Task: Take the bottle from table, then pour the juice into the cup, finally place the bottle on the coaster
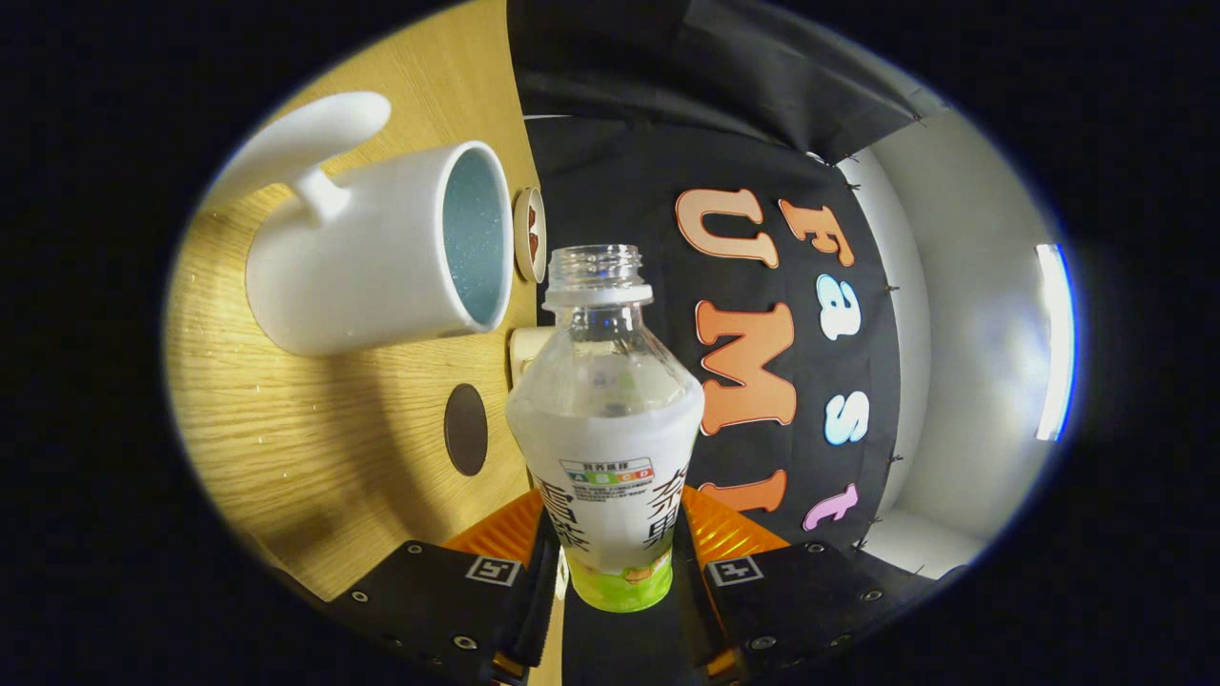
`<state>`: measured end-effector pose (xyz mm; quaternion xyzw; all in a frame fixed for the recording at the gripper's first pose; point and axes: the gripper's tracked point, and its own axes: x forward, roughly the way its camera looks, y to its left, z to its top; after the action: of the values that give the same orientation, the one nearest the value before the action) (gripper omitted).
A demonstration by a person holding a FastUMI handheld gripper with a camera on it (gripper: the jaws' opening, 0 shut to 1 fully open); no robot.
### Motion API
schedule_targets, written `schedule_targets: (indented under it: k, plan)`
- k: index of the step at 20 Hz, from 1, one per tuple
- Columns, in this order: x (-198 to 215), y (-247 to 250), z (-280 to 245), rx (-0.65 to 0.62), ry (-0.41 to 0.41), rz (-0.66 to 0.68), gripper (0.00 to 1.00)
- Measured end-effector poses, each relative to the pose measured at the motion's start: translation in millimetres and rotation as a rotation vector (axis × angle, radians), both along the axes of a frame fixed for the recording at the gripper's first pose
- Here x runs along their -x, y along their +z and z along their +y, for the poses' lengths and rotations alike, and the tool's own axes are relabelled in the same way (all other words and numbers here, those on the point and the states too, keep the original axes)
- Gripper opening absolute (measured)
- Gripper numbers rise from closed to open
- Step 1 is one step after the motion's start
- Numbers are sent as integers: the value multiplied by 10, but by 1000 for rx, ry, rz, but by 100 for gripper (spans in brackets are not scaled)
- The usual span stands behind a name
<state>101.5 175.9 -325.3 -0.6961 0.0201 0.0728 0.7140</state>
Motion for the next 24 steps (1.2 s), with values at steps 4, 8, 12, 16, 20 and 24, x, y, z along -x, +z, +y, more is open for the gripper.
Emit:
schedule_targets:
  k: [4,8,12,16,20,24]
  plan:
    - [-4,22,22,44,20,-19,56]
    - [-13,55,7,82,24,-22,56]
    - [-18,63,3,94,21,-27,56]
    - [-17,89,2,117,25,-33,57]
    - [-48,121,6,147,42,-49,57]
    - [-51,144,14,175,44,-66,57]
